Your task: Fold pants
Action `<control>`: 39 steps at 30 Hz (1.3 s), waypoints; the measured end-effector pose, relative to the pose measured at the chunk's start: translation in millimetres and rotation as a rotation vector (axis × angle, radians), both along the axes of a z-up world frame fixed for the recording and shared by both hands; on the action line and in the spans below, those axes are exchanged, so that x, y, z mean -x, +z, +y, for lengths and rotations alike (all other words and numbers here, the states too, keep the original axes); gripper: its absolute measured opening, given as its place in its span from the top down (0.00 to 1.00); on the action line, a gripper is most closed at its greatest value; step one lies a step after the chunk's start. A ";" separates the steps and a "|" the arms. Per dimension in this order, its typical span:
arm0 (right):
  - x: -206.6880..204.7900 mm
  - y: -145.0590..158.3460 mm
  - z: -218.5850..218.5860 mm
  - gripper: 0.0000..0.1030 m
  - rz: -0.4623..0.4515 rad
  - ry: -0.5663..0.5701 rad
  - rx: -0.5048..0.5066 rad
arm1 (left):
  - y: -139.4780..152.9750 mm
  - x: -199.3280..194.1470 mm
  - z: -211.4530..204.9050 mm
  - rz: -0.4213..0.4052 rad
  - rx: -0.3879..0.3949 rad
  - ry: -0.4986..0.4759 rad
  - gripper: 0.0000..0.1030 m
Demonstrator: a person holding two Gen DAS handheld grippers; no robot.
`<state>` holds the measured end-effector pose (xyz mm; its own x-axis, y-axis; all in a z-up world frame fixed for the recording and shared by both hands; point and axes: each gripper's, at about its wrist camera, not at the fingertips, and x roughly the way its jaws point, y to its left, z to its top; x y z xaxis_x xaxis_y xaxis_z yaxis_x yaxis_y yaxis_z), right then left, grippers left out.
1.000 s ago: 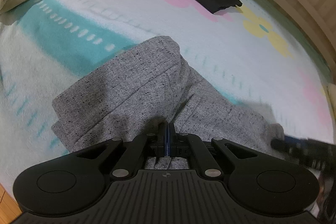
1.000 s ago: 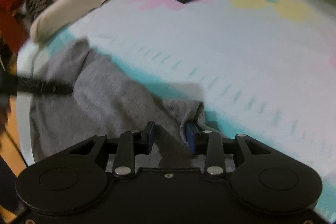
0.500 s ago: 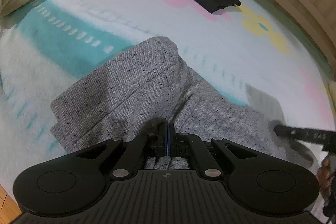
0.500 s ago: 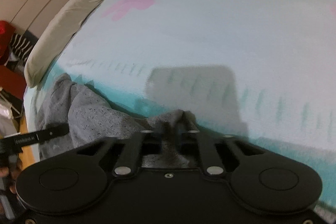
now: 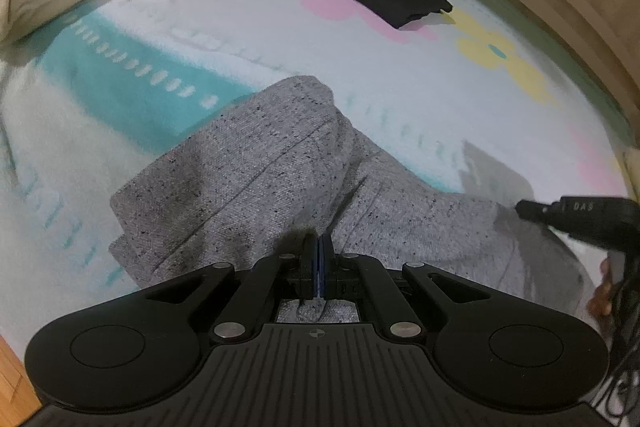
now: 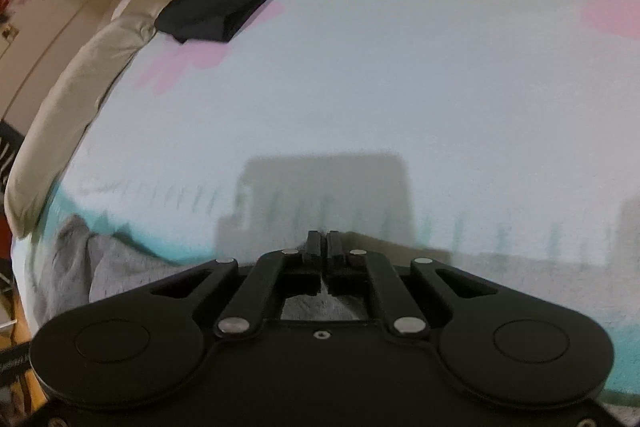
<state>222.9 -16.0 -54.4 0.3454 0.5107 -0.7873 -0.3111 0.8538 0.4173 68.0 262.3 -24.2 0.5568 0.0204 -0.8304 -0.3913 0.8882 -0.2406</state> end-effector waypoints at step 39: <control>195.6 -10.1 -81.2 0.01 -0.196 -0.245 0.367 | 17.3 -143.9 -260.8 -0.013 -0.089 -0.728 0.76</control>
